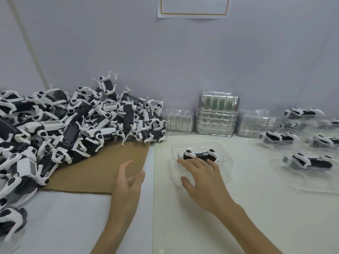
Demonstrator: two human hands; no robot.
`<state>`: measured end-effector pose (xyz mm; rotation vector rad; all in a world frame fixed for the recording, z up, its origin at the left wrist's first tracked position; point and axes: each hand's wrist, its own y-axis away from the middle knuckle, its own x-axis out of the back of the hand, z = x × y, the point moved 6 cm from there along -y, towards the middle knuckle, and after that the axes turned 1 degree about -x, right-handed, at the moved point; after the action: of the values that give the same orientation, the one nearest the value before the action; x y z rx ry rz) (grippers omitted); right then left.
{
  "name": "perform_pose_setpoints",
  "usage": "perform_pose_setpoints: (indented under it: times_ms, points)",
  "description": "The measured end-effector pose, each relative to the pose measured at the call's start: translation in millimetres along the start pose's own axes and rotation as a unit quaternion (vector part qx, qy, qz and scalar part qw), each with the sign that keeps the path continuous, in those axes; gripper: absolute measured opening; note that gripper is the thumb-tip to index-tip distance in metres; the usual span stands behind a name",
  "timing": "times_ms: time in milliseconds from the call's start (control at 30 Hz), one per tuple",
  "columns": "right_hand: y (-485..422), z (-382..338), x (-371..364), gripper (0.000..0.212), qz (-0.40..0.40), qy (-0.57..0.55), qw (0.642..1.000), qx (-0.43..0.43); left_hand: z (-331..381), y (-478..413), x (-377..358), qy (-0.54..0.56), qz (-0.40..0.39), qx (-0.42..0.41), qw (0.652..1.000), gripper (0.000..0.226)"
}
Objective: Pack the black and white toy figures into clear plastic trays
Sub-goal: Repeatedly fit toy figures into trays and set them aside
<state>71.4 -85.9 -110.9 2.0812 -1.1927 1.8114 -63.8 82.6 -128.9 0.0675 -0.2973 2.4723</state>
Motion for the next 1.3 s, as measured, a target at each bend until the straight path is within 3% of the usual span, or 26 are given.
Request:
perform_pose_setpoints:
  times_ms: [233, 533, 1100, 1300]
  points:
    - [-36.8, 75.6, 17.4, 0.021, 0.005, 0.036, 0.995, -0.088, 2.0, 6.7, -10.7, -0.032, -0.029, -0.012, 0.999, 0.032]
    - [-59.6, 160.4, 42.4, 0.019, 0.019, 0.079, 0.984, -0.159, 3.2, 9.7, -14.1, -0.039, -0.039, -0.027, 0.998, 0.029]
    - [-63.7, 242.0, 66.6, 0.022, 0.025, 0.112, 0.96, -0.253, -2.0, 7.9, -17.8, -0.053, -0.042, -0.017, 0.998, 0.032]
    - [-63.6, 254.5, 75.4, 0.026, 0.037, 0.204, 0.926, -0.315, -0.4, 9.6, -17.2, -0.056, -0.045, -0.021, 0.997, 0.031]
